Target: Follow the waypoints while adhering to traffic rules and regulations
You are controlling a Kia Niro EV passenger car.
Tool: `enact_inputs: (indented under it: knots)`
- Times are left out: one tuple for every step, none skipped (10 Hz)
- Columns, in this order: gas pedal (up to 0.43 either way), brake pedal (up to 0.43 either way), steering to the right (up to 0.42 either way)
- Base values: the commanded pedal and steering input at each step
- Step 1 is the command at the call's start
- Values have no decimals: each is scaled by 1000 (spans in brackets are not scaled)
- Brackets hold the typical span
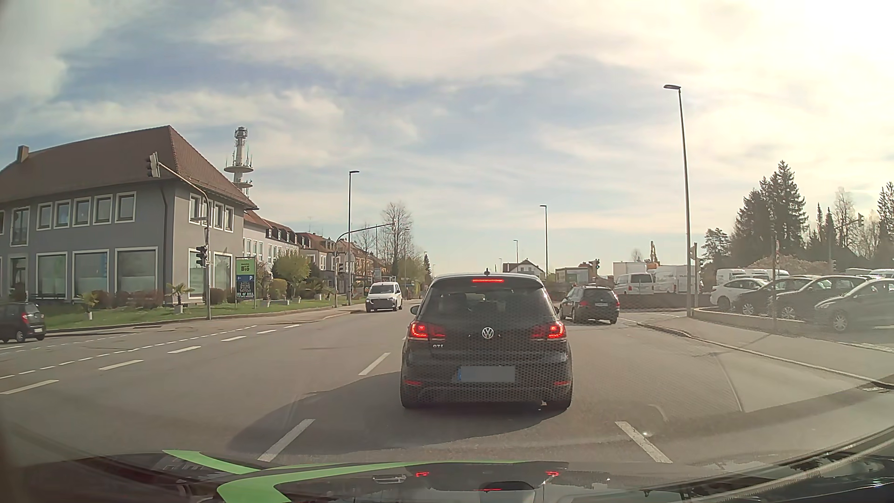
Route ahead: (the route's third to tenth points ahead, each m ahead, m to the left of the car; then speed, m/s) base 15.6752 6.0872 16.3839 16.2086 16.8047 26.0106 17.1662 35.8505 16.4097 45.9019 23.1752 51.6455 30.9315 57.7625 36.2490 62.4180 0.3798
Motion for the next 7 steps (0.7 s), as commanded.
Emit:
enact_inputs:
  knots:
    - [0, 0, 2]
    - [0, 0, 2]
    - [0, 0, 2]
    - [0, 0, 2]
    - [0, 0, 1]
    - [0, 0, 1]
    - [0, 0, 2]
